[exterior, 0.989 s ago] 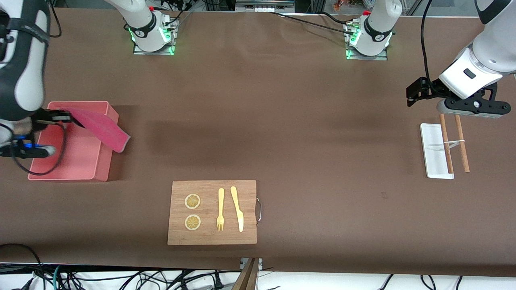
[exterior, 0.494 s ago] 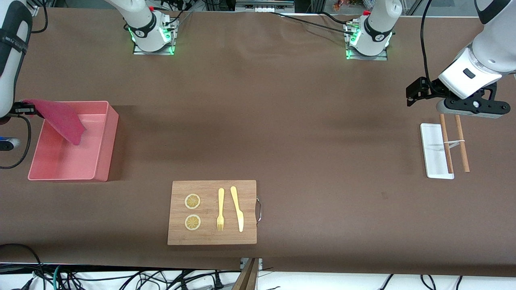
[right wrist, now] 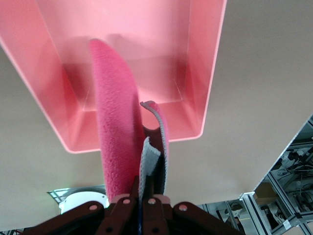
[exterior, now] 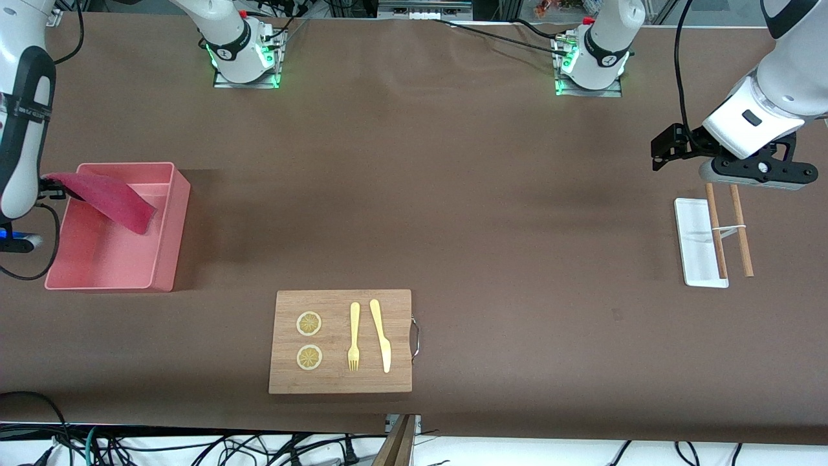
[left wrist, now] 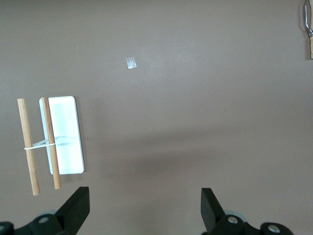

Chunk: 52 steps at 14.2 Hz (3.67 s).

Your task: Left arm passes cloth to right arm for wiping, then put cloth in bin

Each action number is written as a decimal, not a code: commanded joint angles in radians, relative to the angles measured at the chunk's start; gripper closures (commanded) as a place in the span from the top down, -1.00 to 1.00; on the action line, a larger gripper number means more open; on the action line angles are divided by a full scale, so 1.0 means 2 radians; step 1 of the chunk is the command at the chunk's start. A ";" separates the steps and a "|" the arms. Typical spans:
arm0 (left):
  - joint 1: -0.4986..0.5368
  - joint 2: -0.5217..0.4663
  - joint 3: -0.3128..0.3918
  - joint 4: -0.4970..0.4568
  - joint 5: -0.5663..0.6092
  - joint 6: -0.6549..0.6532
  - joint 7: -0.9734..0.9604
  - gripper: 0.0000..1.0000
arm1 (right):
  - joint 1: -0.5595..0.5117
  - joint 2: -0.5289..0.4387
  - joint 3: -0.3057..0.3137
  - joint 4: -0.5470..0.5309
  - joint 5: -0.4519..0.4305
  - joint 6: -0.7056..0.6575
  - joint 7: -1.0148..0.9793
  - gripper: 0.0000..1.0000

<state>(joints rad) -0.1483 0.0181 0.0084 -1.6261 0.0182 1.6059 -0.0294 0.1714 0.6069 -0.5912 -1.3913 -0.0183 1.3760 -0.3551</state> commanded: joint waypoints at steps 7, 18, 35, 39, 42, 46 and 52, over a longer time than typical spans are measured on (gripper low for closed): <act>-0.004 -0.001 0.001 0.008 0.003 -0.009 0.000 1.00 | -0.004 0.006 0.003 -0.093 0.034 0.090 -0.005 -1.00; -0.005 -0.001 0.000 0.008 0.003 -0.009 -0.001 1.00 | 0.000 0.015 0.005 -0.064 0.062 0.095 -0.005 0.98; -0.023 0.007 -0.028 0.010 0.009 -0.021 0.002 1.00 | -0.049 -0.265 0.232 -0.052 0.038 0.086 0.045 0.99; -0.013 0.007 -0.025 0.010 0.008 -0.022 0.001 1.00 | -0.050 -0.268 0.240 -0.055 -0.009 0.072 0.046 0.99; -0.010 0.006 -0.026 0.008 0.003 -0.022 -0.003 1.00 | -0.059 -0.275 0.262 -0.058 -0.005 0.044 0.110 0.99; -0.009 0.006 -0.026 0.007 0.002 -0.022 -0.002 1.00 | -0.086 -0.277 0.282 -0.061 -0.003 0.034 0.138 0.99; -0.009 0.006 -0.026 0.008 0.002 -0.021 -0.001 1.00 | -0.096 -0.276 0.282 -0.058 -0.002 0.033 0.138 0.99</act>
<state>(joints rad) -0.1714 0.0273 -0.0392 -1.6206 0.0182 1.5724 -0.0295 0.0093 0.0740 -0.0527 -1.4943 -0.0143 1.4499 -0.0886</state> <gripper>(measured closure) 0.000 0.004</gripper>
